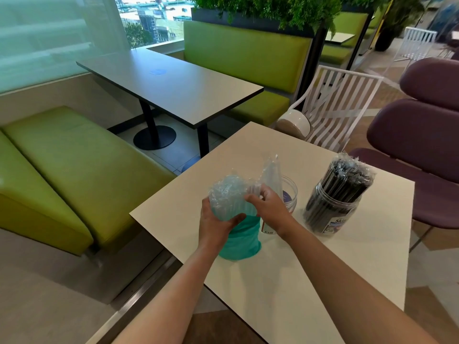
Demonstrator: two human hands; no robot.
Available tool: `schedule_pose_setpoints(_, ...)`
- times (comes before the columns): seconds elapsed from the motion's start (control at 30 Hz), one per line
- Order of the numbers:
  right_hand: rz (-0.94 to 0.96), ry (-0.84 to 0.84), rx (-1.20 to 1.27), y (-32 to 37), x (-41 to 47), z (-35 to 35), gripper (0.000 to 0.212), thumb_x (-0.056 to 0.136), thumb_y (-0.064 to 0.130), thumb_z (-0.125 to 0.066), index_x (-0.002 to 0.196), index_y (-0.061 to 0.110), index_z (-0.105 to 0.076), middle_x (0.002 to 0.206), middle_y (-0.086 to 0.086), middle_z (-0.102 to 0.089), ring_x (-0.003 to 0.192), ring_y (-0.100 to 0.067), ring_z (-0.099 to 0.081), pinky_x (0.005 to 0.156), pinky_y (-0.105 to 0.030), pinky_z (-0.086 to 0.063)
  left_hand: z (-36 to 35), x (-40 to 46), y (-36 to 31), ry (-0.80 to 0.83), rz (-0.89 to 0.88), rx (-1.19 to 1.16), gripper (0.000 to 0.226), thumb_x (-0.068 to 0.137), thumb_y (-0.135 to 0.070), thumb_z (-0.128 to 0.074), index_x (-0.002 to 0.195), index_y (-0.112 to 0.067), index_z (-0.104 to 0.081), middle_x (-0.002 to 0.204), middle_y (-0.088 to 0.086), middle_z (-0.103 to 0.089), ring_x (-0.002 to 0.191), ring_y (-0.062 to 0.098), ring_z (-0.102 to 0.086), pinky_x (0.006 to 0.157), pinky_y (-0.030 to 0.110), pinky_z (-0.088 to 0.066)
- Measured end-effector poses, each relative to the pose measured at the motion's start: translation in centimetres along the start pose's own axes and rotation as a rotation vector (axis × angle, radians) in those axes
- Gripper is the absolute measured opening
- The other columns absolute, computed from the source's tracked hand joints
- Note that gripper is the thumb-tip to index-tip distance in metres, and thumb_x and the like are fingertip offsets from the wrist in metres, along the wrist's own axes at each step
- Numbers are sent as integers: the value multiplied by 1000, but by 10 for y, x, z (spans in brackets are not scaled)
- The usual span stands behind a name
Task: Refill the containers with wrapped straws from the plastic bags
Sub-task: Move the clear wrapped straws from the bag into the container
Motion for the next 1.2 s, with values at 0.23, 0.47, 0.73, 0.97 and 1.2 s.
schedule_pose_setpoints(0.23,-4,73,-63,-1,-11,10,23,91,18,-61,113,18,-53,97,1,-61,87,-12,-61,69,-18,-52,0,0,1,-5,-3,18,93,57,-45,-91,130,-29,-35,121,-8,-51,116,16,-52,96,36,-52)
schedule_pose_setpoints(0.47,56,14,-116,-5,-18,8,30,91,10,-61,109,27,-44,92,15,-54,92,-9,-58,72,-16,-50,-3,-1,2,3,-9,19,95,57,-48,-91,131,-29,-36,124,-5,-53,117,18,-53,97,42,-53)
schedule_pose_setpoints(0.73,72,-90,-199,-2,-16,11,17,97,30,-54,104,14,-57,97,-7,-62,91,-21,-61,75,-26,-55,-4,-6,-3,9,-2,5,94,58,-42,-92,131,-27,-35,124,-5,-51,116,18,-52,95,39,-53)
schedule_pose_setpoints(0.97,204,-76,-330,41,-11,28,42,100,40,-45,134,15,-46,129,-4,-58,117,-20,-55,96,-33,-45,-2,-4,-8,-11,-7,-1,95,58,-40,-92,132,-24,-34,125,-5,-49,118,19,-50,100,42,-50)
schedule_pose_setpoints(1.2,305,-135,-282,78,-8,51,35,101,36,-44,129,14,-48,118,-6,-62,106,-14,-58,85,-19,-43,-2,0,-9,-16,14,33,98,57,-43,-91,134,-24,-33,128,-3,-49,120,20,-50,100,43,-51)
Point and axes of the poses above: each hand's wrist, its own x-axis towards the middle knuckle, its own z-axis out of the back of the hand, y = z × x, the point moved 1 cm from there along x, towards the middle knuckle
